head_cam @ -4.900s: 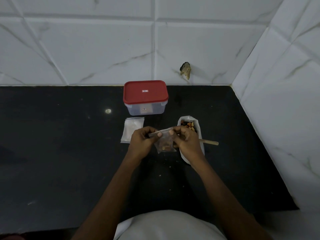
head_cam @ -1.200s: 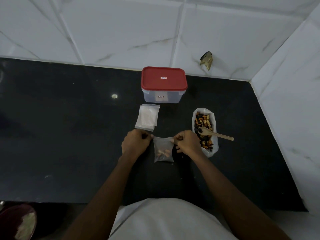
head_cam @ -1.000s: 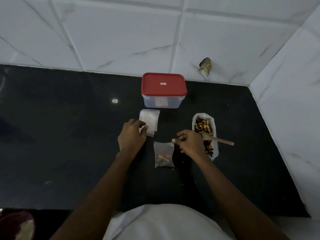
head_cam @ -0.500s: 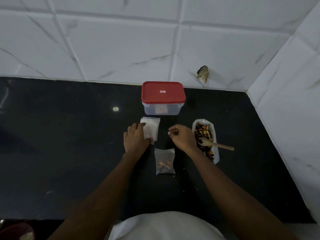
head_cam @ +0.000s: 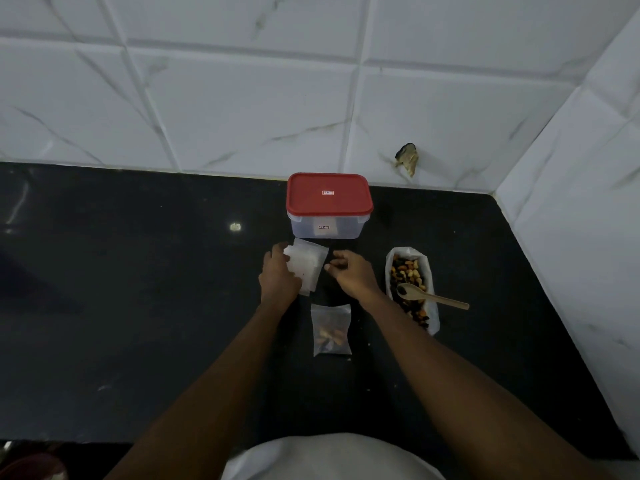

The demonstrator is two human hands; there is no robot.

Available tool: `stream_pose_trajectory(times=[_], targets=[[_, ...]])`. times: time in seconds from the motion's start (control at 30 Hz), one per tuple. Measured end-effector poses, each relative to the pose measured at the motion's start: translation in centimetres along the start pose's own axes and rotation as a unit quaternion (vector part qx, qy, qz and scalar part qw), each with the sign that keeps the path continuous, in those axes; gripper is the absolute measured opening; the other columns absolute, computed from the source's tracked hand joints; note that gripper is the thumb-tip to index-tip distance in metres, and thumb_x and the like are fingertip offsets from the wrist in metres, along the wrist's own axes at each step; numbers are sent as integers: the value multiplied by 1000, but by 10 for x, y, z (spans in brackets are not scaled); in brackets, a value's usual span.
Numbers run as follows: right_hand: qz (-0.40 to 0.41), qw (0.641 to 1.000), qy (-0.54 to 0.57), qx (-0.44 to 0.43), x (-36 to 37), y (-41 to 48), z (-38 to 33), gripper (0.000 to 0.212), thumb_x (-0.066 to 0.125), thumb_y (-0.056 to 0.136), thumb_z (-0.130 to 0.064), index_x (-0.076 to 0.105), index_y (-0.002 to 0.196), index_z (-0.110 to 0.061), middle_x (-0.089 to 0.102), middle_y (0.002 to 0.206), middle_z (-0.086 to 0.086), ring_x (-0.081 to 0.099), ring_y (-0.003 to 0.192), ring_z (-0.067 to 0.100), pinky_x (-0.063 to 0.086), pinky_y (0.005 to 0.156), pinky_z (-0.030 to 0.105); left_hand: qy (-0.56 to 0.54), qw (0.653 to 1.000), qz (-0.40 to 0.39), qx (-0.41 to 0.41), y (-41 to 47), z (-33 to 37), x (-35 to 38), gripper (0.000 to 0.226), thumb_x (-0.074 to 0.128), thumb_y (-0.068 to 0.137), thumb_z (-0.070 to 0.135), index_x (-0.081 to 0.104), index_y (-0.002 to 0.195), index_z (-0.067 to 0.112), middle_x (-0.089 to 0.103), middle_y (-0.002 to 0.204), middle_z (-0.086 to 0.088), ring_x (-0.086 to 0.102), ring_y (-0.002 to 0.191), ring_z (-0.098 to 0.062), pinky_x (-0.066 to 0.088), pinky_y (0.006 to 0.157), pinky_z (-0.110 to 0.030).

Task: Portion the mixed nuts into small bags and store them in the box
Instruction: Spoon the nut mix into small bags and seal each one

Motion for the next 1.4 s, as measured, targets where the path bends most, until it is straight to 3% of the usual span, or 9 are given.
stream_pose_trajectory(times=[0.13, 0.3, 0.47, 0.63, 0.8, 1.07, 1.13, 1.27, 1.4], targets=[[25, 992, 122, 9, -14, -4, 1, 52, 69, 91, -29, 52, 139, -19, 62, 131, -2, 57, 121, 14, 46, 97, 28, -157, 987, -37, 22, -10, 16, 1, 58, 69, 80, -4, 50, 130, 20, 60, 107, 9, 63, 98, -10, 51, 73, -20], [38, 969, 243, 6, -41, -29, -5, 20, 64, 94, -22, 66, 113, -23, 70, 110, -6, 65, 103, 12, 54, 80, 27, -184, 977, -96, 54, -17, 32, 5, 49, 74, 80, 5, 55, 121, 25, 66, 109, 4, 66, 97, -12, 55, 79, -27], [42, 968, 249, -9, -53, -51, -8, 8, 66, 92, -20, 70, 98, -23, 73, 100, -6, 68, 95, 9, 55, 73, 23, -178, 967, -165, 71, -21, 52, 20, 38, 73, 84, 33, 63, 116, 17, 68, 108, 4, 65, 97, -7, 53, 81, -26], [23, 974, 227, -19, -65, -63, -4, 8, 73, 87, -28, 73, 95, -27, 74, 100, -10, 67, 97, 5, 56, 76, 25, -124, 972, -175, 95, -22, 59, 28, 20, 70, 88, 27, 71, 99, 10, 73, 93, -3, 68, 88, -13, 54, 78, -31], [7, 990, 136, -23, -71, -66, 0, 8, 67, 92, -28, 71, 93, -35, 71, 101, -13, 65, 98, 5, 57, 82, 30, -47, 967, -210, 136, -26, 75, 38, 5, 65, 92, 19, 69, 94, 19, 65, 84, 12, 60, 81, 0, 42, 70, -17], [-77, 990, 117, 21, -70, -75, 12, 17, 73, 87, -23, 72, 102, -15, 73, 94, -2, 67, 88, 11, 52, 73, 26, 23, 938, -284, 197, -36, 87, 53, 7, 61, 94, 19, 67, 95, 22, 68, 90, 4, 63, 86, -12, 51, 84, -38], [-70, 988, 133, 29, -71, -76, 14, 15, 73, 87, -21, 71, 99, -12, 73, 90, 0, 66, 82, 10, 52, 72, 26, 23, 943, -247, 222, -36, 89, 51, 23, 70, 87, 22, 63, 108, 24, 64, 102, 11, 61, 96, -8, 51, 90, -38], [-35, 981, 186, 41, -74, -79, 16, 8, 69, 90, -19, 69, 95, -14, 71, 89, 1, 66, 82, 11, 53, 71, 26, 19, 955, -157, 250, -38, 86, 44, 101, 83, 57, 56, 34, 143, 32, 48, 141, 7, 46, 130, -14, 42, 106, -45], [-66, 977, 201, 17, -68, -81, 9, 7, 61, 95, -15, 66, 99, -13, 69, 89, 2, 67, 82, 15, 56, 71, 28, 89, 934, -205, 278, -52, 86, 59, 116, 82, 59, 59, 14, 151, 39, 33, 153, 8, 31, 138, -11, 24, 112, -39]])
Point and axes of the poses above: each hand's wrist, its own y-axis towards the middle knuckle, its own x-axis out of the palm, z = x × y, the point moved 9 cm from there along y, towards the middle knuckle
